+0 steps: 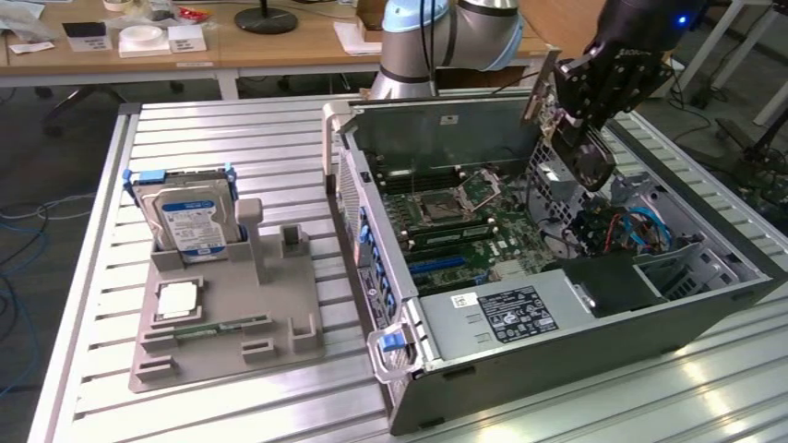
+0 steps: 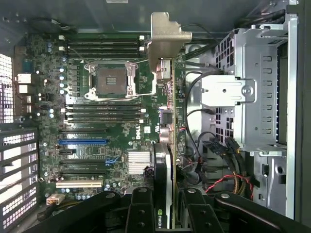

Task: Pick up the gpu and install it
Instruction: 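Pick up the gpu and move the gpu toward the slot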

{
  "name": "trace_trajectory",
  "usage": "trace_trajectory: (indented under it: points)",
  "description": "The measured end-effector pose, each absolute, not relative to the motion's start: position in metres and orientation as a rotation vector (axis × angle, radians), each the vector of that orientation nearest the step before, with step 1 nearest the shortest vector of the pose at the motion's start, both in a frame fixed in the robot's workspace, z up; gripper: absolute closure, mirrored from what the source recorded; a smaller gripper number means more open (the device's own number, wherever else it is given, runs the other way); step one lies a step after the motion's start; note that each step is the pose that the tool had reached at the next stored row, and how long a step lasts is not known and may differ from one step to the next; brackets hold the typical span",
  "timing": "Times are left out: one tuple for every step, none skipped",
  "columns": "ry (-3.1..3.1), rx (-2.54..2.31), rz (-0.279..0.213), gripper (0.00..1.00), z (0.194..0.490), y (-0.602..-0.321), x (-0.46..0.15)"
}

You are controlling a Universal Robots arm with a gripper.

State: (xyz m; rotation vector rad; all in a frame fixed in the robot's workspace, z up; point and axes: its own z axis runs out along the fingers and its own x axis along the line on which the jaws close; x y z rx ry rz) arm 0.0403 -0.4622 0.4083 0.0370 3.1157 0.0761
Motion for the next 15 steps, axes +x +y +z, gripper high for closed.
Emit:
trace_trajectory:
  points:
    - [3.116,0.037,0.076,0.73,0.4083,-0.4622,0.0403]
    - [3.116,0.037,0.076,0.73,0.4083,-0.4622,0.0405]
    - [3.116,0.037,0.076,0.73,0.4082,-0.4622,0.0415]
    - [3.116,0.039,0.076,0.73,0.4082,-0.4622,0.0432]
    - [3.116,0.040,0.076,0.73,0.4081,-0.4621,0.0449]
    - [3.116,0.042,0.076,0.73,0.4080,-0.4620,0.0463]
    - [3.116,0.043,0.076,0.73,0.4080,-0.4620,0.0469]
    - [3.116,0.045,0.076,0.73,0.4080,-0.4620,0.0469]
    - [3.116,0.045,0.076,0.73,0.4080,-0.4620,0.0469]
    - [3.116,0.045,0.076,0.73,0.4079,-0.4620,0.0469]
    - [3.116,0.045,0.076,0.73,0.4079,-0.4620,0.0469]
    - [3.115,0.045,0.076,0.73,0.4079,-0.4620,0.0469]
    - [3.115,0.045,0.076,0.73,0.4079,-0.4620,0.0470]
    - [3.115,0.045,0.076,0.73,0.4079,-0.4620,0.0469]
    - [3.115,0.045,0.076,0.73,0.4079,-0.4620,0.0469]
